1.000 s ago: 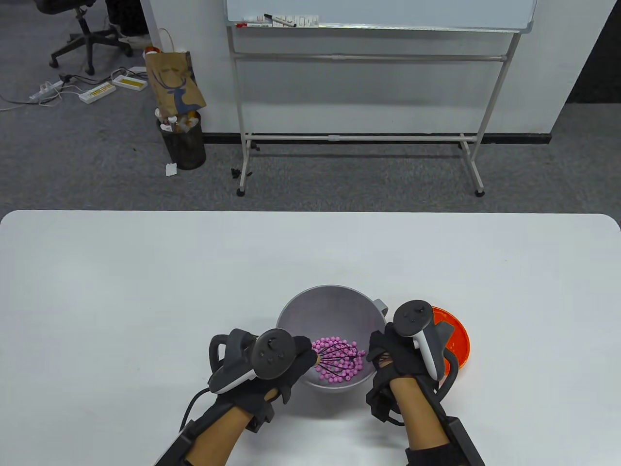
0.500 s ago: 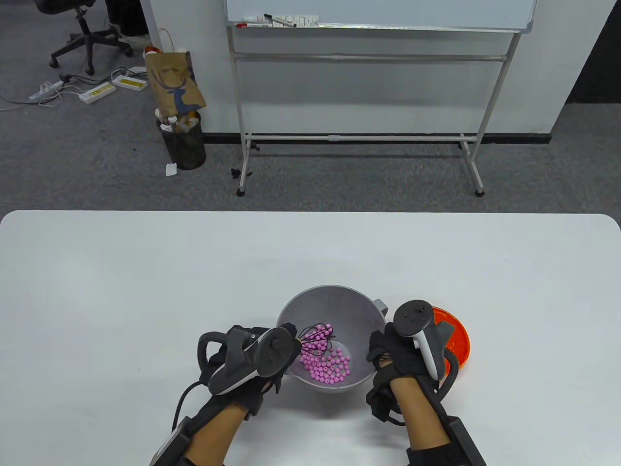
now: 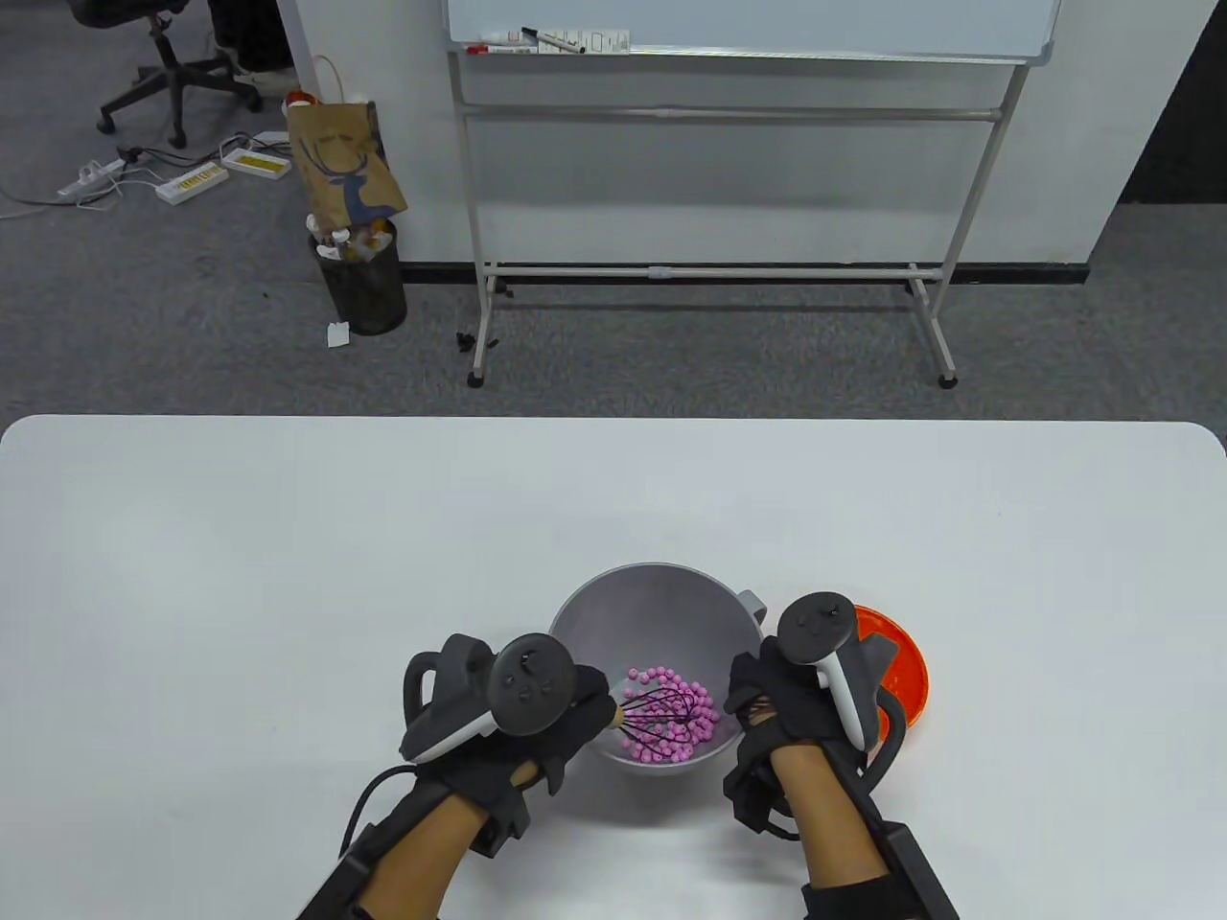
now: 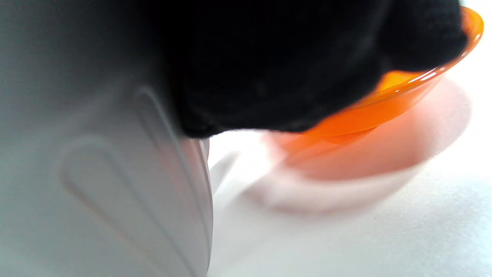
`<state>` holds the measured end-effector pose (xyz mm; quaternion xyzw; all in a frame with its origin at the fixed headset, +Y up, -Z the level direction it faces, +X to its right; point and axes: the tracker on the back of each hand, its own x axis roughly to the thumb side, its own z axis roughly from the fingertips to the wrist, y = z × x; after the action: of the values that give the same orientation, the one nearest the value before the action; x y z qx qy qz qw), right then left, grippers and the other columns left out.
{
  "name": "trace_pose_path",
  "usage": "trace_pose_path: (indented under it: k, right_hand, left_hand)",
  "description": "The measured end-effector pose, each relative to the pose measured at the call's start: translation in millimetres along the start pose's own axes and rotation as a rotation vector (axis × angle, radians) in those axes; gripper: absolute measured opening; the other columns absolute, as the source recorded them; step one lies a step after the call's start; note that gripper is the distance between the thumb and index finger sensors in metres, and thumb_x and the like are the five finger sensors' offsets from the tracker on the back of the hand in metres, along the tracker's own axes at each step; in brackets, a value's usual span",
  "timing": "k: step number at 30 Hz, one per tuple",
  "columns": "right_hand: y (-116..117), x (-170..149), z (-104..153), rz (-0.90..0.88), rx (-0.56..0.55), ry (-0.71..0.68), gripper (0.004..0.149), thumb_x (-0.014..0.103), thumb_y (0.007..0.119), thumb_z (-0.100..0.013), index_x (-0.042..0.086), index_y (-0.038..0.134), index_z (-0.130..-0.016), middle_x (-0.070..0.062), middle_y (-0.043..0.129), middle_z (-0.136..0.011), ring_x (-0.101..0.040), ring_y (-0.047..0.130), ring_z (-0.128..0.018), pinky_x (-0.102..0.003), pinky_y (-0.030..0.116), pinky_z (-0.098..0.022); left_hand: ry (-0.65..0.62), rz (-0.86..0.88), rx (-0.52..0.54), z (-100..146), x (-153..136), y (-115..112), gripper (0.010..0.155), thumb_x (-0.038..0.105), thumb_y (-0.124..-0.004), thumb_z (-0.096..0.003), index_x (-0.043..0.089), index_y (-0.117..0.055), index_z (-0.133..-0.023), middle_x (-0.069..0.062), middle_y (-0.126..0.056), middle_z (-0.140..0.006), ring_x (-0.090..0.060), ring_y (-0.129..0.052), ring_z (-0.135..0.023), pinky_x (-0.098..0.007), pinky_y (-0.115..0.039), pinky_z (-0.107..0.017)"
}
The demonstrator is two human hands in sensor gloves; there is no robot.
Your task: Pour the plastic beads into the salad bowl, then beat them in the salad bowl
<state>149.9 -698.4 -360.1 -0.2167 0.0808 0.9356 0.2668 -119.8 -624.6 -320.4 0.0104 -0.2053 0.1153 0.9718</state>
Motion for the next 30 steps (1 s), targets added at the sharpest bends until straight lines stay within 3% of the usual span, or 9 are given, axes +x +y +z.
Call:
trace_pose_path:
  k: [4,11,19,24,30]
  right_hand:
    - [0.1,-0.1,0.0,-0.001,0.000,-0.001,0.051,0.047,0.079,-0.048,0.011,0.084,-0.084,-0.003,0.102,-0.042,-0.014,0.102,-0.005,-0.035,0.086,-0.018]
    - [0.0,-0.2,-0.1,-0.003,0.002,-0.003,0.051,0.047,0.079,-0.048,0.011,0.084,-0.084,-0.003,0.102,-0.042,-0.014,0.102,-0.005,-0.035,0.086,-0.018]
    - [0.0,-0.2,-0.1,-0.004,0.002,-0.002,0.051,0.047,0.079,-0.048,0.011,0.084,-0.084,-0.003,0.102,-0.042,-0.014,0.102,-0.005,-0.035,0.086,-0.018]
    - [-0.1,-0.3,0.0,-0.004,0.003,-0.002,0.051,0.047,0.079,-0.048,0.011,0.084,-0.084,-0.003,0.102,-0.042,-0.014,0.102,-0.005,-0.035,0.086,-0.018]
    - [-0.3,-0.1,0.1,-0.003,0.002,0.000,0.051,0.047,0.079,-0.048,0.011,0.084,-0.084,-0.004,0.102,-0.042,-0.014,0.102,-0.005,-0.035,0.086,-0.018]
  left_hand:
    - [0.047,-0.059,0.095,-2.3,-3.5,-8.5,0.044,0.058,-0.084,-0.0453,0.031,-0.095,-0.079,0.011,-0.102,-0.021,-0.007,-0.100,-0.009,-0.039,-0.090,-0.043]
    - [0.109,-0.164,0.130,-1.5,-13.1,1.7,0.043,0.057,-0.089,-0.0425,0.033,-0.096,-0.077,0.010,-0.103,-0.019,-0.009,-0.100,-0.008,-0.039,-0.090,-0.043]
    - [0.086,-0.192,-0.006,5.8,-2.8,20.8,0.042,0.057,-0.090,-0.0431,0.031,-0.098,-0.076,0.009,-0.103,-0.018,-0.009,-0.099,-0.007,-0.038,-0.090,-0.043]
    - [-0.015,-0.029,-0.101,5.8,3.3,19.0,0.043,0.056,-0.089,-0.0444,0.029,-0.098,-0.077,0.009,-0.103,-0.019,-0.009,-0.099,-0.007,-0.038,-0.090,-0.043]
    - [-0.003,-0.033,0.008,2.7,6.6,3.0,0.043,0.057,-0.084,-0.0460,0.030,-0.097,-0.078,0.010,-0.103,-0.020,-0.008,-0.100,-0.008,-0.038,-0.090,-0.043]
